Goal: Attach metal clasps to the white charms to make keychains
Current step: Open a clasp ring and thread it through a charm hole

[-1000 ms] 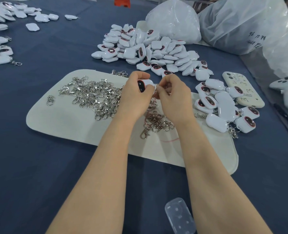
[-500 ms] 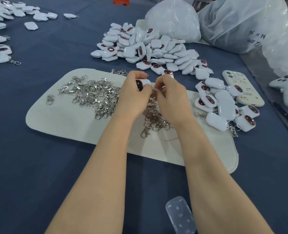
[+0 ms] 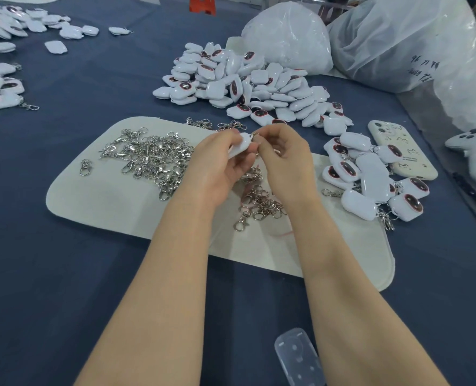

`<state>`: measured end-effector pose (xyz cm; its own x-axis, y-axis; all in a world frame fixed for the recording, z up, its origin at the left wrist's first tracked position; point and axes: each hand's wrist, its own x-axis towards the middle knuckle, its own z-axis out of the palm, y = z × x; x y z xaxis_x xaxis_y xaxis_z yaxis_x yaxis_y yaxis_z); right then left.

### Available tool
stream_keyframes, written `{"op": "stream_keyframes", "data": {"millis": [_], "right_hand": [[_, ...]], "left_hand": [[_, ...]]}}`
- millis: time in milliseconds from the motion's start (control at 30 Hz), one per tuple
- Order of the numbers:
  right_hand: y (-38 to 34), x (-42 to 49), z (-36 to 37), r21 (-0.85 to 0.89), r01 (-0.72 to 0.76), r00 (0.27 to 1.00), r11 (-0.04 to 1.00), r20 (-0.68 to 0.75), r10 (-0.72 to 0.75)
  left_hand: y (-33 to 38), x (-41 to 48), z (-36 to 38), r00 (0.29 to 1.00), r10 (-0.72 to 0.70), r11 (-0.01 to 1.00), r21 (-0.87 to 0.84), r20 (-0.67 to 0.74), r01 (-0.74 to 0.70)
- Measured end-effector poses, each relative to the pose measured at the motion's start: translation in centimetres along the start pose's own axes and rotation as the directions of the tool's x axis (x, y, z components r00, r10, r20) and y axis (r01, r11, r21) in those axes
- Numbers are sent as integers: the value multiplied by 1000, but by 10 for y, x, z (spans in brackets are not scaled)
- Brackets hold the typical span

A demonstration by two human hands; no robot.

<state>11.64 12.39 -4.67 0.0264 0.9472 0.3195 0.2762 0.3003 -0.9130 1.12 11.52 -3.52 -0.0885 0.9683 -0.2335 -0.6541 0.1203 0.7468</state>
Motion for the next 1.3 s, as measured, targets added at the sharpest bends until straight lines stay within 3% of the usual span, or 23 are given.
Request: {"op": "stream_keyframes", "data": {"millis": [100, 167, 300, 467, 533, 633, 700, 800, 900, 1033, 1200, 1300], "right_hand": [[0, -1, 2, -55, 67, 997, 996, -31, -69], [0, -2, 2, -173, 142, 988, 975, -30, -149], [-1, 0, -1, -335, 187, 982, 924, 39, -185], [1, 1, -4, -349, 137, 991, 927, 55, -126], [1, 1, -5, -285, 99, 995, 953, 58, -86], [-3, -1, -3, -54, -10, 996, 999, 88, 15], [-6, -2, -1, 70, -59, 994, 996, 92, 53], [-9, -2, -1, 114, -80, 993, 990, 94, 69], [-11, -2, -2, 139, -99, 990, 985, 114, 83], [-10, -2, -2, 200, -137, 985, 970, 133, 112], [-7, 0, 1, 89, -72, 997, 993, -1, 72], [-5, 1, 0, 59, -35, 998, 998, -56, 39]], "left_hand": [[2, -2, 0, 997, -69, 996, -59, 37, 71], [1, -2, -1, 998, -64, 998, 10, 11, 63], [-2, 2, -1, 992, 101, 964, 253, -77, -79], [-7, -1, -2, 960, 278, 798, 550, 26, -246], [-6, -1, -1, 962, 272, 847, 473, 9, -244], [-1, -1, 2, 988, 151, 983, 110, -40, -146], [1, -2, 1, 997, 71, 996, -51, -1, -71], [4, -2, -2, 997, -12, 985, -170, 80, 25], [4, -2, -4, 991, -75, 972, -213, 112, 97], [2, -2, -4, 993, -68, 982, -168, 95, 84], [-1, -1, 2, 999, 16, 1000, -25, 43, -15], [-2, -1, 1, 998, 53, 998, -38, 14, -53]]}}
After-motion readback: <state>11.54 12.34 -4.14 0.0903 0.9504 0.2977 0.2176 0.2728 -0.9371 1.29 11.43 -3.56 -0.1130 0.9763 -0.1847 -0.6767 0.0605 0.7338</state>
